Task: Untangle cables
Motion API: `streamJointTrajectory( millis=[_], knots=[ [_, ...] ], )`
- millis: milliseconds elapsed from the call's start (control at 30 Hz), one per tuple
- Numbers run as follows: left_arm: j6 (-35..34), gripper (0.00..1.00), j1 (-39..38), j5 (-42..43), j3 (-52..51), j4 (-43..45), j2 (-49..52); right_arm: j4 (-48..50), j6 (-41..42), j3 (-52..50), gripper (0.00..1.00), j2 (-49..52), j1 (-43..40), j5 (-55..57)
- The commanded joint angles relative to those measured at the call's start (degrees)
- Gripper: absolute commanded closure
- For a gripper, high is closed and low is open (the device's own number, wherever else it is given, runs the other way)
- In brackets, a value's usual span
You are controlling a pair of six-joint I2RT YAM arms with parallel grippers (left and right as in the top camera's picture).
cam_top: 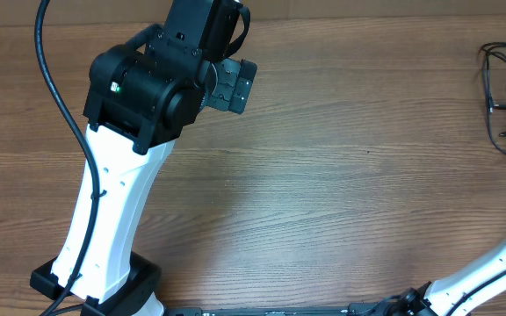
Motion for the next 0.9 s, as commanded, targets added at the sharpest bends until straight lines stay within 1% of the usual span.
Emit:
streamJointTrajectory(
  millis=[0, 100, 167, 267, 333, 400, 467, 567, 633, 667, 767, 867],
  knots=[
    [-1.3, 0.00, -0.4, -0.8, 0.3, 0.3, 0.5, -0.9, -0.6, 0.7, 0.00, -2.4, 3.0, 2.7],
    [-1.0, 0.00, -0.3, -0.9, 0.3, 1.4, 0.4, -4.8, -0.6, 3.9, 0.00, -4.0, 5.9, 2.7],
    [0.7, 0.00, -0.2, -1.7, 0.3, 2.3, 0.3, -8.6, -0.6, 7.4, 0.00, -6.3, 8.2, 2.7],
    [1.0, 0.00, -0.1, -8.5, 0.9, 4.8, -0.4, -14.0, -0.4, 12.5, 0.00, -10.8, 11.6, 2.1],
    [2.1, 0.00, 0.0, -12.9, 2.3, 8.3, -1.0, -16.2, 1.7, 15.1, 0.00, -14.7, 14.0, 1.8],
    [6.3, 0.00, 0.0, -14.8, 3.9, 15.6, -1.8, -17.6, 5.6, 17.2, 0.00, -19.2, 16.6, 1.7],
    [10.3, 0.00, 0.0, -15.2, 5.1, 27.1, -2.6, -19.9, 8.5, 19.1, 0.00, -24.2, 19.4, 0.0],
    [17.4, 0.00, 0.0, -15.2, 5.7, 45.4, -3.2, -21.3, 8.5, 20.0, 0.00, -32.6, 24.3, -0.9],
    [22.9, 0.00, 0.0, -15.2, 5.7, 54.5, -3.3, -20.2, 8.4, 20.0, 0.00, -37.6, 26.8, 1.7],
    [25.2, 0.00, 0.0, -15.2, 5.7, 57.0, -3.3, -19.6, 8.5, 20.0, 0.00, -39.9, 27.7, 3.5],
    [30.5, 0.00, 0.0, -17.1, 5.7, 59.2, -3.3, -18.5, 8.7, 20.0, 0.00, -47.0, 28.9, 1.9],
    [34.1, 0.00, 0.0, -23.0, 5.6, 56.0, -3.3, -15.5, 7.6, 20.0, 0.00, -52.2, 29.1, 0.4]
  ],
)
